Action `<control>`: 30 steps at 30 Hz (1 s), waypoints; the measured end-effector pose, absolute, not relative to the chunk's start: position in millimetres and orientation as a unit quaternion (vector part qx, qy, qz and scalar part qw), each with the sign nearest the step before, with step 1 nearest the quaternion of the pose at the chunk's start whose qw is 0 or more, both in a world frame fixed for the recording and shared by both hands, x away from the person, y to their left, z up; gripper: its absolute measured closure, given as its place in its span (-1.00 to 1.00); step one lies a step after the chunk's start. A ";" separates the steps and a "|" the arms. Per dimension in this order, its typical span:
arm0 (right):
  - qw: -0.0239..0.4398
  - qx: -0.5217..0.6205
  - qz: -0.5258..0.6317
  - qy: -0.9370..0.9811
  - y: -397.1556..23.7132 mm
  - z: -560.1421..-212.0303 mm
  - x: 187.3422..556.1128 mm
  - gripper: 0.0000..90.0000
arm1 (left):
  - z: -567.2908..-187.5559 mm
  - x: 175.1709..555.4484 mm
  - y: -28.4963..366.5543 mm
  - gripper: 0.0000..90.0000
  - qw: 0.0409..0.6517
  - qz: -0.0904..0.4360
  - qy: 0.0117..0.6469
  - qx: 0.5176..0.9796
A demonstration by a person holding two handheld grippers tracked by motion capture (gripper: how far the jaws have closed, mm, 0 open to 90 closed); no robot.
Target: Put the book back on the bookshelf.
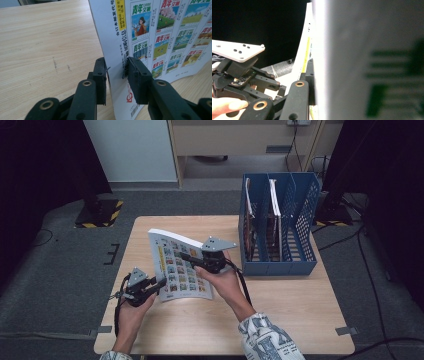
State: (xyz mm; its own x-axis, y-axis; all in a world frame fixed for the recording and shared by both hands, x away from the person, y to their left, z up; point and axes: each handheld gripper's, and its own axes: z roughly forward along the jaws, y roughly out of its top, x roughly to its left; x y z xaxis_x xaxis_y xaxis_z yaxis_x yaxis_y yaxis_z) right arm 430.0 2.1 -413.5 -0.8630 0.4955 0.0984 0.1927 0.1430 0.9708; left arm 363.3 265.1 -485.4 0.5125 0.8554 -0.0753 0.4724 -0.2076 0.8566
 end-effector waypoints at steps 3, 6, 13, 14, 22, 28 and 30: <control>0.122 0.229 0.612 0.747 1.6 -412.8 429.2 0.63 | -485.9 363.6 265.1 0.51 0.446 0.215 0.444 0.747; 0.120 0.223 0.612 0.749 1.0 -411.3 427.1 0.64 | -487.8 363.7 266.7 0.43 0.449 0.225 0.452 0.737; 0.119 0.214 0.613 0.751 1.6 -408.9 424.2 0.64 | -490.5 366.0 277.2 -0.23 0.455 0.233 0.479 0.714; 0.119 0.215 0.615 0.750 1.1 -408.5 424.1 0.64 | -491.6 366.7 279.4 -0.31 0.450 0.233 0.485 0.713; 0.142 0.225 0.617 0.741 -6.0 -399.5 425.3 0.64 | -502.2 373.0 290.1 -0.83 0.414 0.221 0.517 0.715; 0.153 0.239 0.616 0.735 -17.8 -396.9 429.0 0.64 | -508.1 375.9 288.4 -0.86 0.392 0.210 0.522 0.727; 0.156 0.243 0.618 0.732 -21.9 -395.2 429.8 0.64 | -508.8 375.9 286.8 -0.87 0.389 0.210 0.519 0.731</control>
State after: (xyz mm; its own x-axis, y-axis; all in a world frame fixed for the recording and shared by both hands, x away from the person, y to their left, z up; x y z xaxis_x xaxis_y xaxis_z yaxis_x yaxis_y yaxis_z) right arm 429.8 -21.9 -395.2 -0.8337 0.5475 0.0722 0.1629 0.1188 0.9795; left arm 375.9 286.8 -508.8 0.3723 0.9231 -0.0965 0.5964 -0.1583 0.7869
